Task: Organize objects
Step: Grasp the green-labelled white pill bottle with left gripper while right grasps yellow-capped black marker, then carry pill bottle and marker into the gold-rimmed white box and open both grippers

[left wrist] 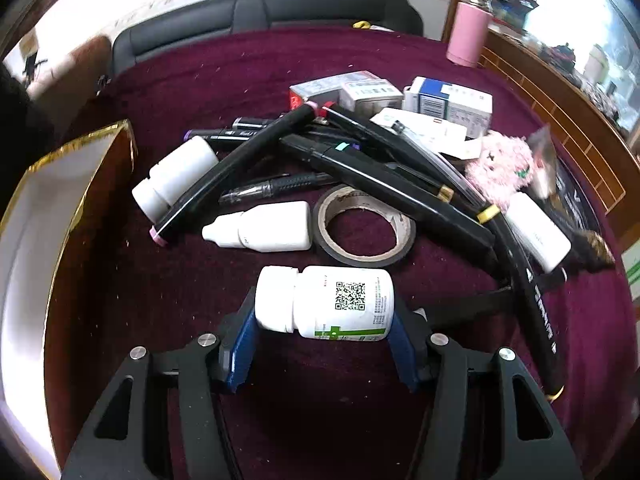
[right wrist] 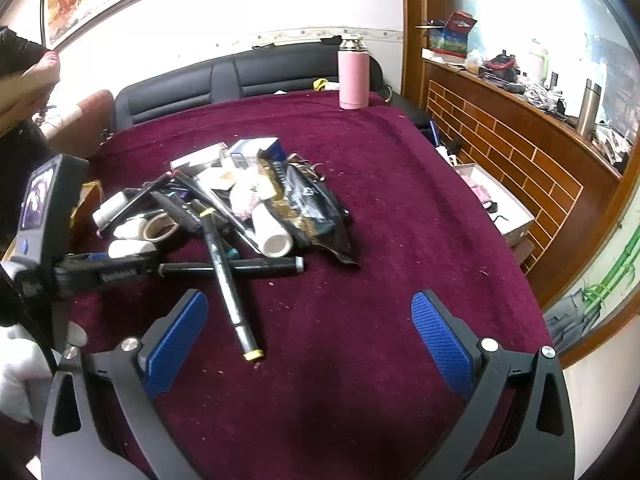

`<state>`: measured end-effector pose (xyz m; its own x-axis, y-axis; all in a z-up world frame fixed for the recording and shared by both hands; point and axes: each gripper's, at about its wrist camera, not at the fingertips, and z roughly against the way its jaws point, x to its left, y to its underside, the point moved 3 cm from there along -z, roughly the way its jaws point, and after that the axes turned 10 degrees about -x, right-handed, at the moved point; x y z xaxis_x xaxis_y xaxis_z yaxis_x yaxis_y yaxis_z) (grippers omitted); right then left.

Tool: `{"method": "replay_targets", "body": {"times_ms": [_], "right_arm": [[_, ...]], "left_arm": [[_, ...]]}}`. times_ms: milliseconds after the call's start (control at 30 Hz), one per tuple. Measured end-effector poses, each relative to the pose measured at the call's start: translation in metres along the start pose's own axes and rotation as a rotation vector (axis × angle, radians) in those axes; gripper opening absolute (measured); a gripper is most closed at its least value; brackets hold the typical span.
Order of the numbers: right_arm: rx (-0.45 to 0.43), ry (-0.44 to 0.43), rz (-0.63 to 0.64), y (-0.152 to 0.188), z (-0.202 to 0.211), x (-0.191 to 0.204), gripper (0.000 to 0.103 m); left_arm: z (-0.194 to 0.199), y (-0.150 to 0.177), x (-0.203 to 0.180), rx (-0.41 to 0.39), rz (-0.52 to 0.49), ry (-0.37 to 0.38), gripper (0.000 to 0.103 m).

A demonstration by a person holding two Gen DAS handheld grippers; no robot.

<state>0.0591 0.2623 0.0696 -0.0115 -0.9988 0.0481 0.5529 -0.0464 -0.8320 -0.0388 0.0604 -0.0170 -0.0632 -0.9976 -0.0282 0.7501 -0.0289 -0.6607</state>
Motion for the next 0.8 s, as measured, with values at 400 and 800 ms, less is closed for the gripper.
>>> {"method": "replay_targets", "body": {"times_ms": [400, 800], "right_arm": [[0.112, -0.158, 0.072, -0.019, -0.036, 0.05, 0.073], [0.272, 0.04, 0.232, -0.005, -0.105, 0.089, 0.012]], "left_arm": [[0.049, 0.001, 0.048, -0.079, 0.046, 0.093, 0.052], [0.088, 0.012, 0.077, -0.132, 0.023, 0.11, 0.052]]}}
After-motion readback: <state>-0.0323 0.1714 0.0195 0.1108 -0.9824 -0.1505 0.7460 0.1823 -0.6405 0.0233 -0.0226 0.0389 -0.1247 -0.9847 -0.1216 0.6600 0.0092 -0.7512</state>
